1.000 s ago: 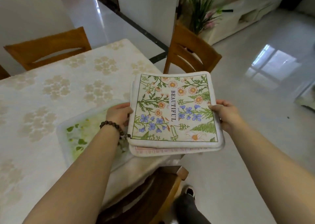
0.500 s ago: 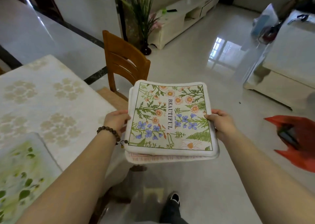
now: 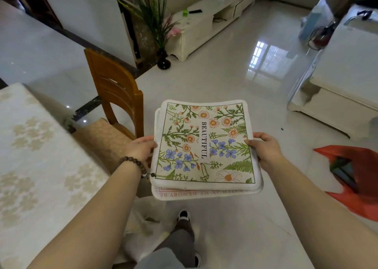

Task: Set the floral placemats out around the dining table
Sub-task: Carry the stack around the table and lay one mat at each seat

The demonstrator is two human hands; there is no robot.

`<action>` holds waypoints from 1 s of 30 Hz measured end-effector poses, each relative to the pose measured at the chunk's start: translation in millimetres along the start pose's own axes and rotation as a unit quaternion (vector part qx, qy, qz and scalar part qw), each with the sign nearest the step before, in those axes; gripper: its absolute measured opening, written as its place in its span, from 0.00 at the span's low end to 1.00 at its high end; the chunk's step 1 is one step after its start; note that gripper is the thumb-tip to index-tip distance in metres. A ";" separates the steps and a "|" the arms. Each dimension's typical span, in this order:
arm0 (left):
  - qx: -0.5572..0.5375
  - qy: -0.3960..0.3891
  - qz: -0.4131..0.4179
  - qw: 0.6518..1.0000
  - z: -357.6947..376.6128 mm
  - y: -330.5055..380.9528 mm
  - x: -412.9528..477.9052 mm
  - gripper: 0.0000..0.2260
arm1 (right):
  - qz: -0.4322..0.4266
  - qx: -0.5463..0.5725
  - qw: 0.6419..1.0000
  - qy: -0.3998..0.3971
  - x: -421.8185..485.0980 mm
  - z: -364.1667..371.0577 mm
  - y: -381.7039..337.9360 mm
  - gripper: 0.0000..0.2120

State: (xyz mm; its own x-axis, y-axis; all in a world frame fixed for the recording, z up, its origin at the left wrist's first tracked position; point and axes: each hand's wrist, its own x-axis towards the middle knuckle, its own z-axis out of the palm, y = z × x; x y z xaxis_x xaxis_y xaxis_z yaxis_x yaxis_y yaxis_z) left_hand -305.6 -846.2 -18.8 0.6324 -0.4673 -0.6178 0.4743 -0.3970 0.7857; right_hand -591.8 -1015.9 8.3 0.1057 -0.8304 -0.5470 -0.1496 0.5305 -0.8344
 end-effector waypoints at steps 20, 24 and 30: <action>-0.101 0.098 -0.018 0.990 119.4 162.8 236.1 0.08 | -0.031 -0.092 0.994 -0.043 293.6 149.4 -179.8 0.09; -0.112 0.131 -0.013 0.985 122.3 195.4 272.0 0.08 | -0.035 -0.109 0.991 -0.072 346.5 198.3 -211.0 0.11; -0.139 0.190 -0.023 0.972 111.3 229.1 338.1 0.05 | -0.053 -0.165 0.976 -0.134 425.7 285.3 -254.7 0.15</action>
State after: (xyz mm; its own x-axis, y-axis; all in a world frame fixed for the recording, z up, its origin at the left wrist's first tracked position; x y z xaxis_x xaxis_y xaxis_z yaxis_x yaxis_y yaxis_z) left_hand -51.3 -1183.1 -50.9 0.7623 -0.1073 -0.6382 0.6209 -0.1572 0.7680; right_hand -228.3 -1456.0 -31.5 0.3841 -0.7796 -0.4947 -0.4280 0.3244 -0.8436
